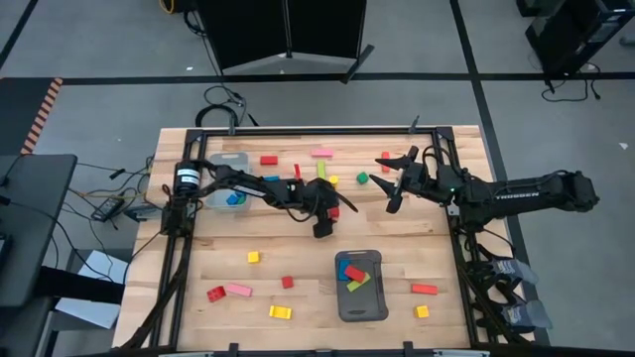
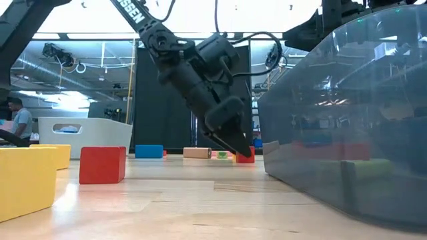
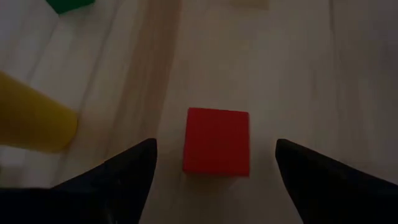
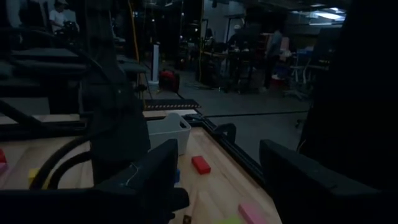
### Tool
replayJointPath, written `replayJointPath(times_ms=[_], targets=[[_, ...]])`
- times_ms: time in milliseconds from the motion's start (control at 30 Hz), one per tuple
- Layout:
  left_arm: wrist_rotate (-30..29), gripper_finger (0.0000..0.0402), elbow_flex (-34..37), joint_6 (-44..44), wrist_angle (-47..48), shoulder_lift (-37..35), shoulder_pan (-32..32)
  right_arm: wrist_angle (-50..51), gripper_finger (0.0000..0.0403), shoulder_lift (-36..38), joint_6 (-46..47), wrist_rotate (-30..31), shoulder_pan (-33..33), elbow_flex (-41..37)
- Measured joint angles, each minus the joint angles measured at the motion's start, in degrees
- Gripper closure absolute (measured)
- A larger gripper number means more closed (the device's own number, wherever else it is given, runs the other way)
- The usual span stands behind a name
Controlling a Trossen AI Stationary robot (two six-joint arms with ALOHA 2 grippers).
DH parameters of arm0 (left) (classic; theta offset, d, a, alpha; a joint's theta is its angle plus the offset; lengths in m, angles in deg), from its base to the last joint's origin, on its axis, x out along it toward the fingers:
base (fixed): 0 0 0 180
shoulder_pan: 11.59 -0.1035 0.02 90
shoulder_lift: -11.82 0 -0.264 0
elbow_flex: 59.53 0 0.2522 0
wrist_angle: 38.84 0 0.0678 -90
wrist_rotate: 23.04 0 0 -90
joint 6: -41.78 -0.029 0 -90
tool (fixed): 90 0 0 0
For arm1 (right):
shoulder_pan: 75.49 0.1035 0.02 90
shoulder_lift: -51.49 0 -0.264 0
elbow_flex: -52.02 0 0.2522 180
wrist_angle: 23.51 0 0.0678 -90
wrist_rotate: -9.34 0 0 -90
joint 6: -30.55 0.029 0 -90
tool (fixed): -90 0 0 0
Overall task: Sort blocks by size
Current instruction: Put the red cube block into the gray bin
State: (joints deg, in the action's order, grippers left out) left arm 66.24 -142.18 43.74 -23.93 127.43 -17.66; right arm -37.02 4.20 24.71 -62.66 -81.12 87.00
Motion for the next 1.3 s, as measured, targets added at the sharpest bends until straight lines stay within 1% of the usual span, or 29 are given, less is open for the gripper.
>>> replayJointPath(times_ms=[100, 200, 267, 333, 433, 467, 600, 700, 800, 900, 1033, 1133, 1233, 1300], targets=[[-0.8, 0.0076, 0.0, 0.0, -0.9, 0.3, 0.0, 0.0, 0.0164, 0.0, -0.2, 0.0, 0.0, 0.0], [-1.3, 0.0104, 0.0, 0.1, -1.8, 0.9, 0.0, 0.0, 0.0166, 0.0, -0.2, 0.0, 0.0, 0.0], [-2.0, 0.0136, 0.0, 0.0, -1.6, 0.9, 0.0, 0.0, 0.0167, 0.0, -0.2, 0.0, 0.0, 0.0], [-2.5, 0.0179, 0.0, -0.1, -1.5, 0.9, 0.0, -0.1, 0.0168, 0.0, 0.0, 0.0, 0.0, 0.0], [-3.3, 0.0255, 0.0, -0.1, -0.6, 0.9, 0.0, -0.2, 0.0169, 0.0, 0.1, 0.0, 0.0, 0.0], [-3.6, 0.0267, 0.0, 0.0, -0.5, 0.9, 0.0, -0.4, 0.0169, 0.0, 0.2, 0.0, 0.0, 0.0], [-3.9, 0.0264, 0.0, 1.7, 0.3, 0.3, 0.0, -0.6, 0.0169, 0.0, 1.0, 0.3, 0.0, 0.0], [-5.2, 0.0264, 0.1, 2.7, 0.4, -2.5, 0.3, -0.6, 0.0171, 0.0, 1.7, 0.4, 0.0, 0.0], [-7.8, 0.0264, 0.8, 2.8, -0.1, -8.0, 1.0, -0.6, 0.0172, 0.0, 1.8, 0.4, 0.0, 0.0], [-8.9, 0.0264, 3.9, 3.2, 0.3, -15.0, 1.3, -0.5, 0.0172, -0.1, 2.7, 0.4, 0.0, 0.0], [-13.1, 0.0264, 12.6, 7.3, -1.0, -27.1, 0.9, 0.2, 0.0172, -0.5, 3.4, 0.6, 0.0, 0.0], [-19.1, 0.0264, 20.9, 14.7, 0.7, -37.2, 0.3, 1.4, 0.0172, -0.5, 4.8, 0.9, 0.0, 0.0], [-26.2, 0.0264, 28.0, 24.2, 4.8, -47.3, 0.0, 2.7, 0.0172, -0.6, 5.6, 3.6, 0.0, 0.0], [-29.4, 0.0264, 31.4, 30.6, 8.4, -53.7, 0.0, 2.9, 0.0172, -1.1, 5.7, 4.8, -0.1, 0.0]])
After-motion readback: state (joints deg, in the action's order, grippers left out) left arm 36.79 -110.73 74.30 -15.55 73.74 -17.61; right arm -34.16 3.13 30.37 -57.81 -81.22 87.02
